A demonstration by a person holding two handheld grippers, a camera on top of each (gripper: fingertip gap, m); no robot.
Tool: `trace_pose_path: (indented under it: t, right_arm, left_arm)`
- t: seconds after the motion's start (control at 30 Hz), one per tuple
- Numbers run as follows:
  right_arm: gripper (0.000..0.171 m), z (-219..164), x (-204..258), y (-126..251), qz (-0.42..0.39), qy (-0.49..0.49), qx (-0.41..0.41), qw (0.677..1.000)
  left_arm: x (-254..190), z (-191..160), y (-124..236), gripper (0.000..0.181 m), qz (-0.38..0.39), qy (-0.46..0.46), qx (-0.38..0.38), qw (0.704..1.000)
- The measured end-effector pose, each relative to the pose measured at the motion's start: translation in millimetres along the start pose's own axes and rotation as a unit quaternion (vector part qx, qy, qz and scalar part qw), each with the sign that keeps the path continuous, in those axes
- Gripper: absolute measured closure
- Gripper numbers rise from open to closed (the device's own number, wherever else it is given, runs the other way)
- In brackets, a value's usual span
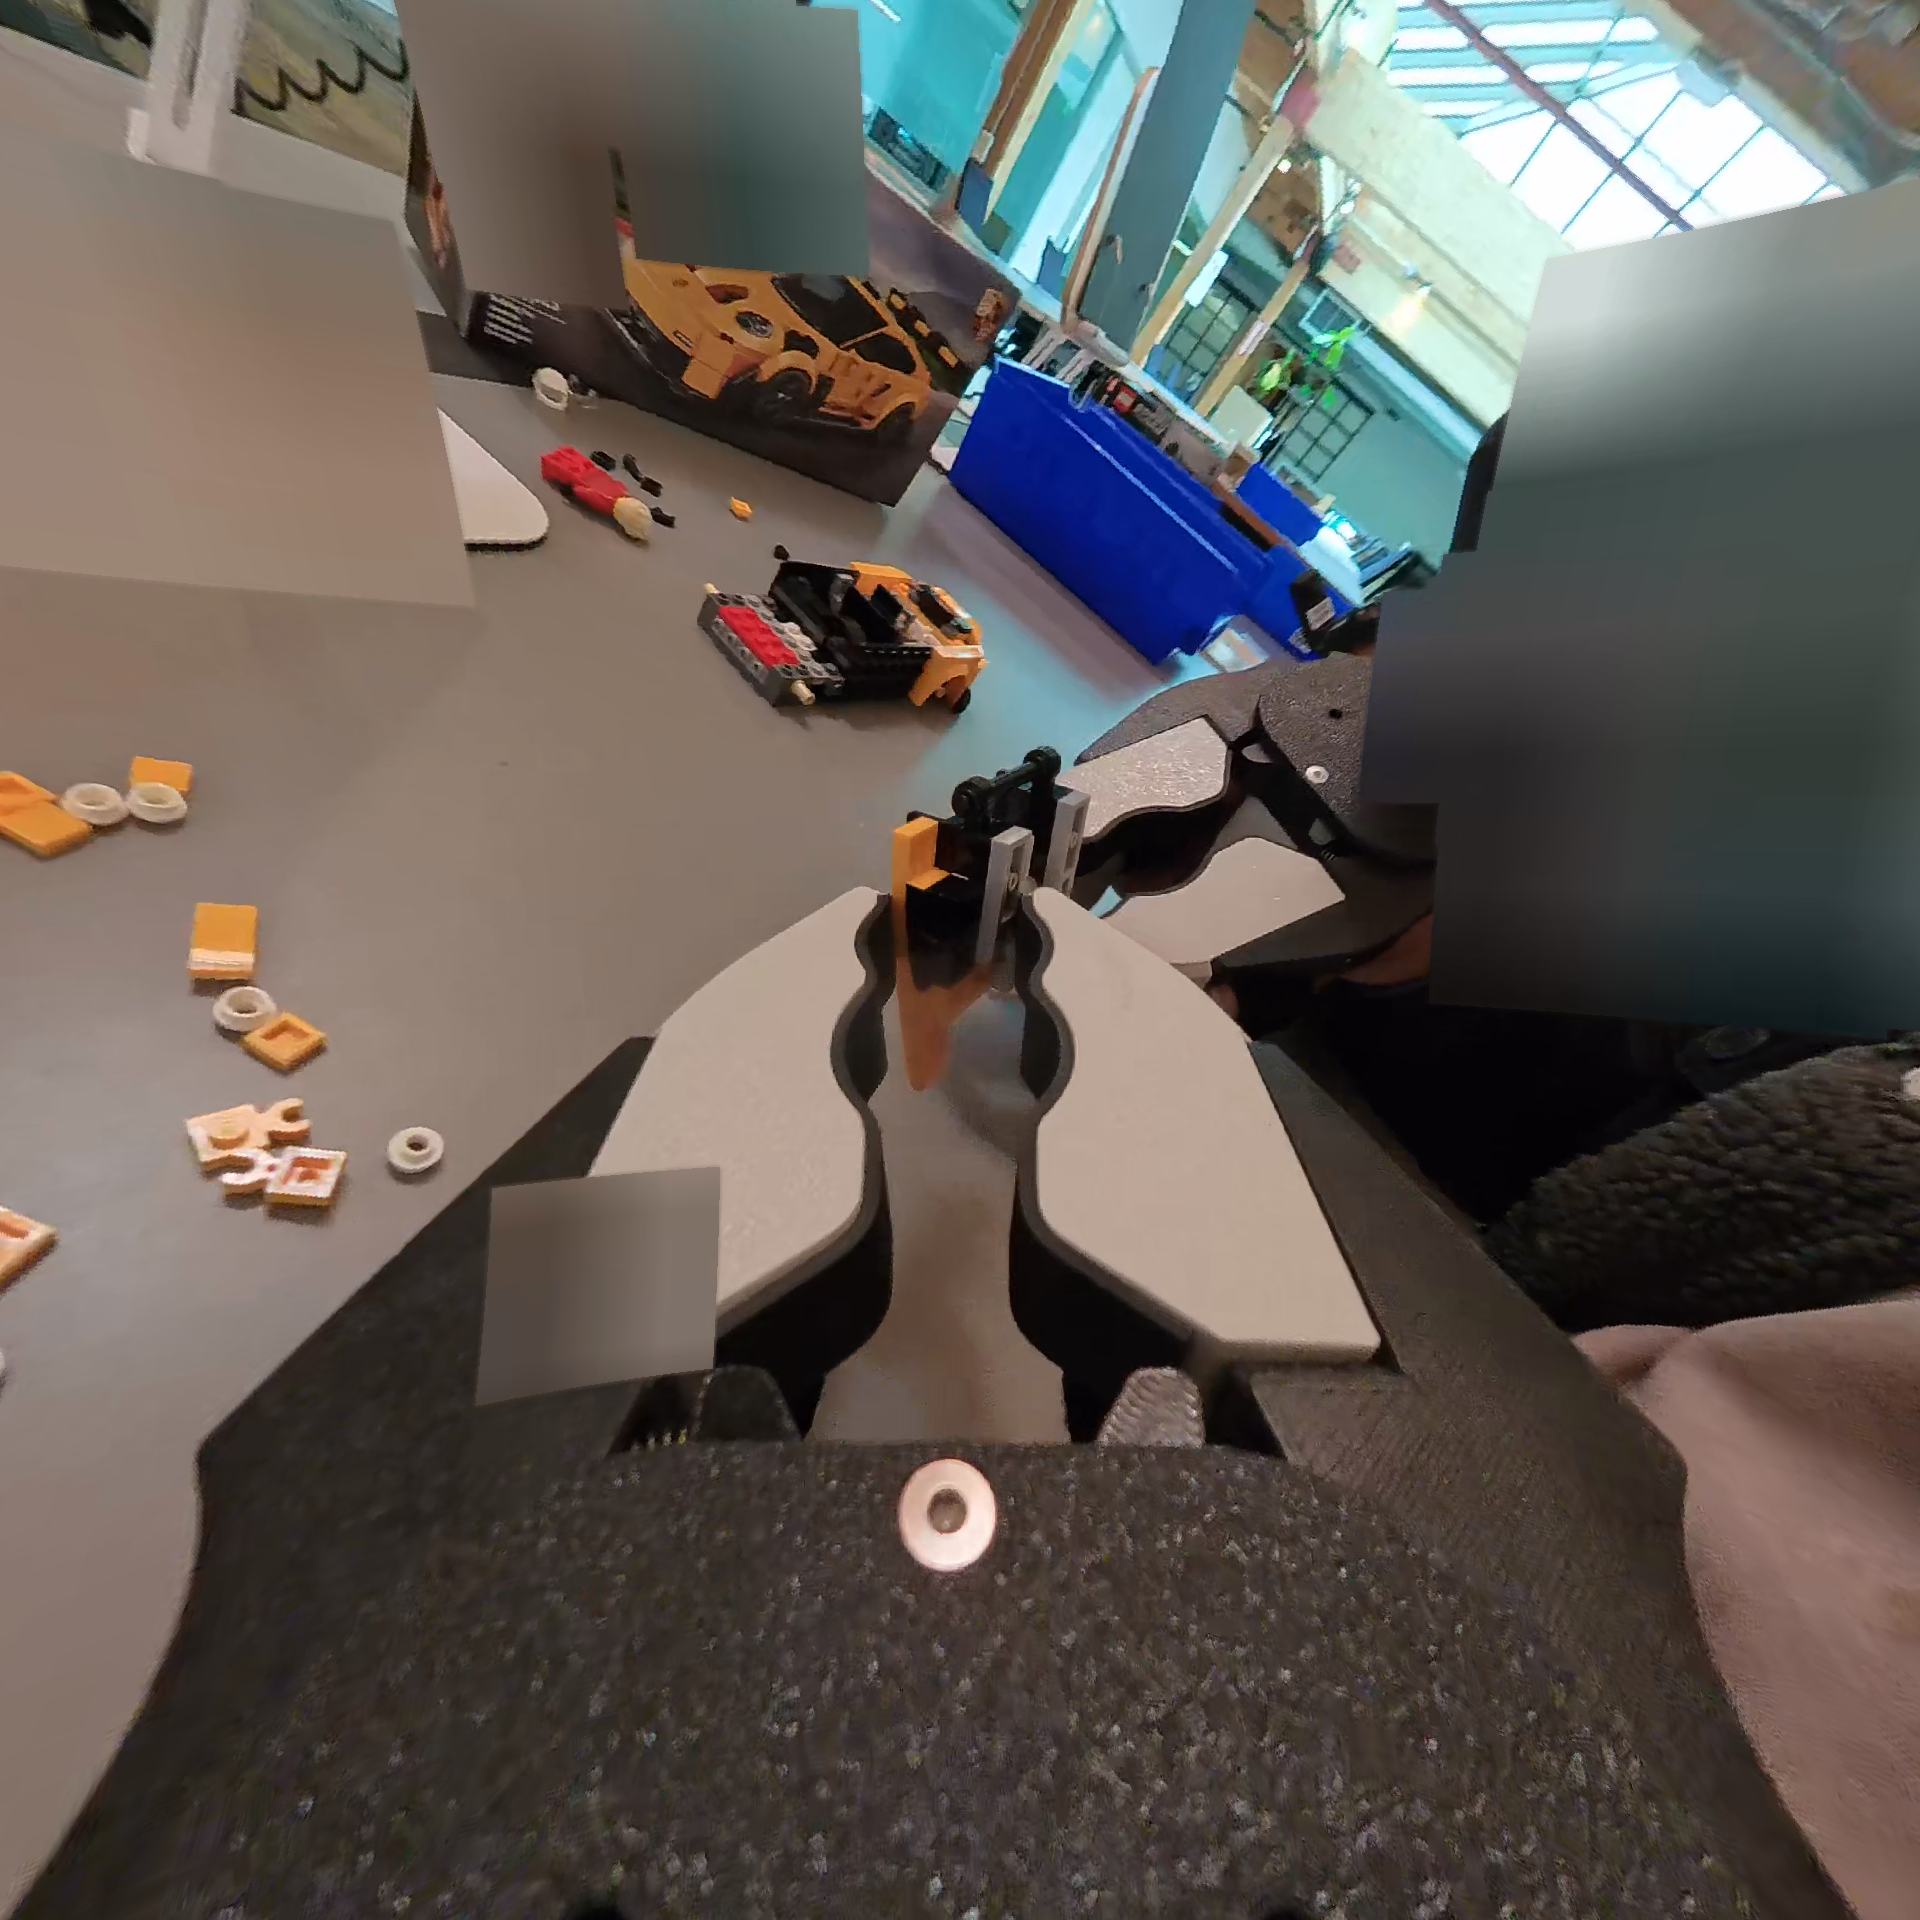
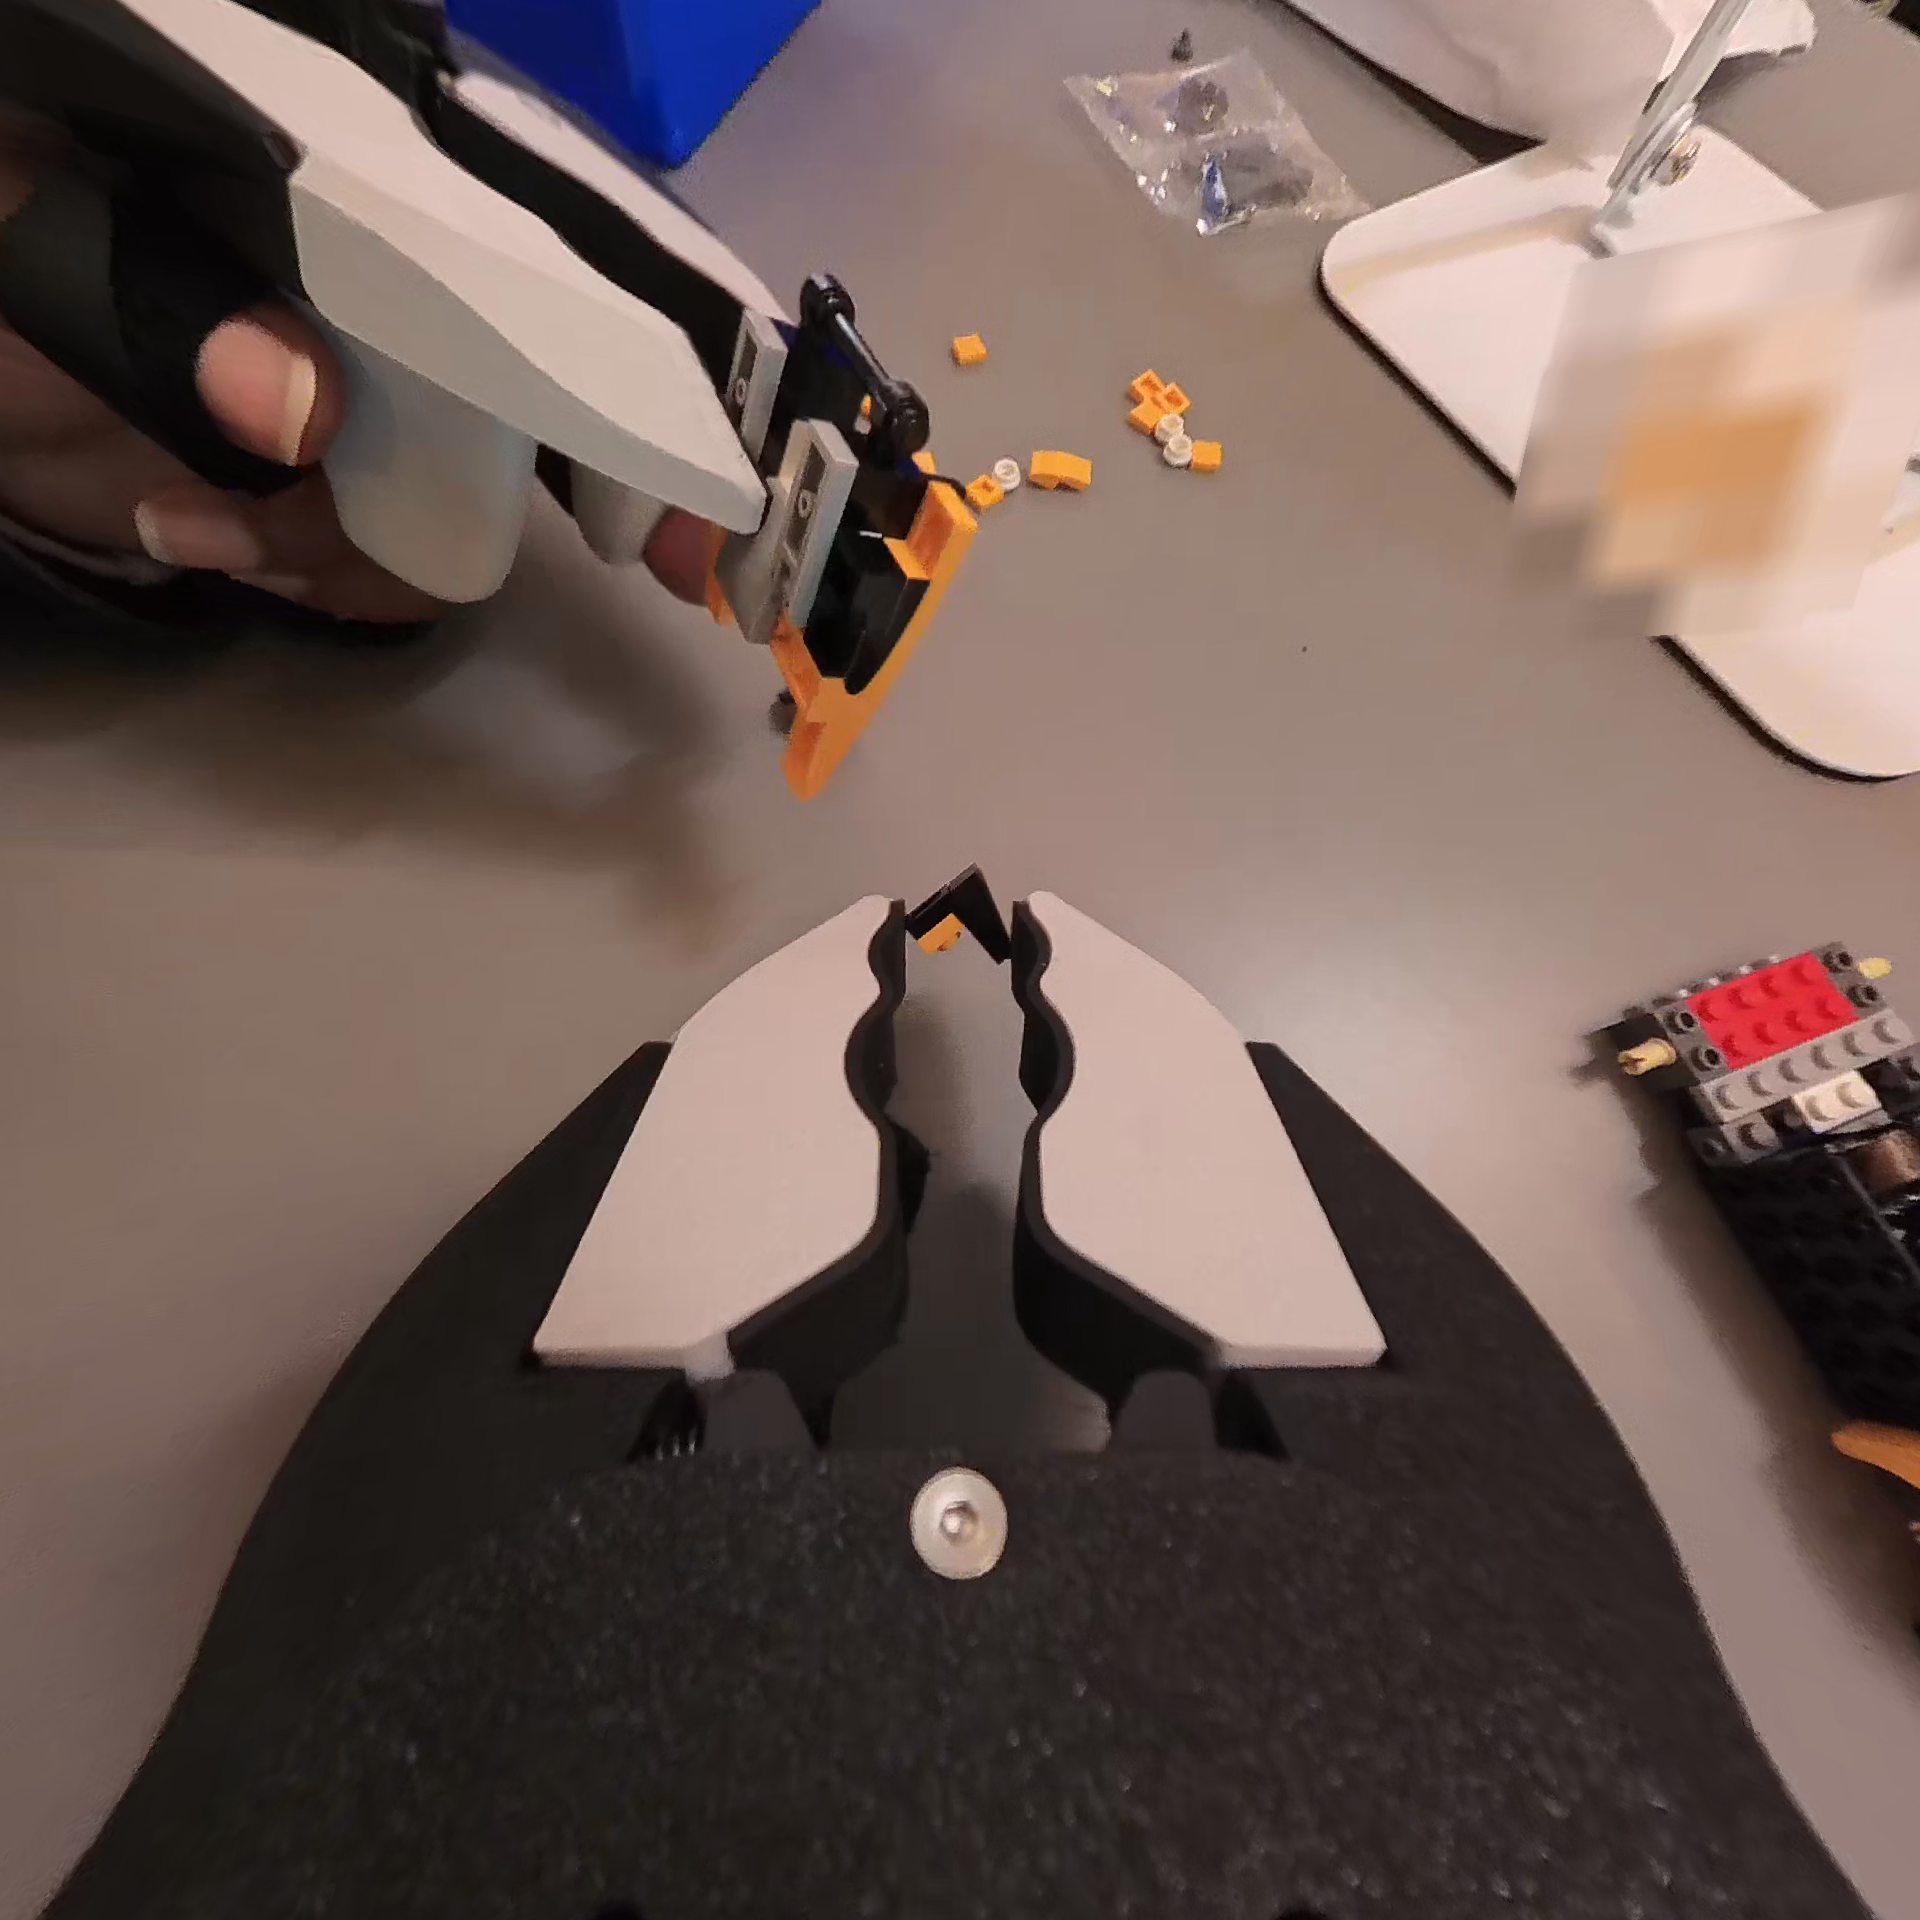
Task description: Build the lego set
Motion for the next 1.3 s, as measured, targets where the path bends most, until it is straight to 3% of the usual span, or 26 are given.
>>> trace_pose_path:
  t: [0.27,0.5,0.73,1.3]
  right_arm:
    - [0.152,9,0,11,-0.008,0.009,-0.060,0.998]
    - [0.152,22,10,29,-0.002,0.058,-0.164,0.985]
    - [0.152,27,18,42,-0.013,0.106,-0.223,0.969]
    - [0.152,30,21,58,0.010,0.100,-0.294,0.951]
  left_arm:
    - [4,1,2,0.160,-0.032,0.055,-0.030,0.998]
    - [7,0,2,0.160,-0.035,0.069,-0.027,0.997]
    - [3,-3,-2,0.160,-0.093,0.097,-0.020,0.991]
    - [-11,-3,-8,0.160,-0.180,0.085,-0.016,0.980]
Point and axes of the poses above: each gripper's, where its closed fingertips meet, y back along the fingers, z out of its top, x = y × z across the jaws, the point moved 9 cm from there along y, back along the fingers, and after that the axes turned 12 degrees about -z, right-handed, at the moved point
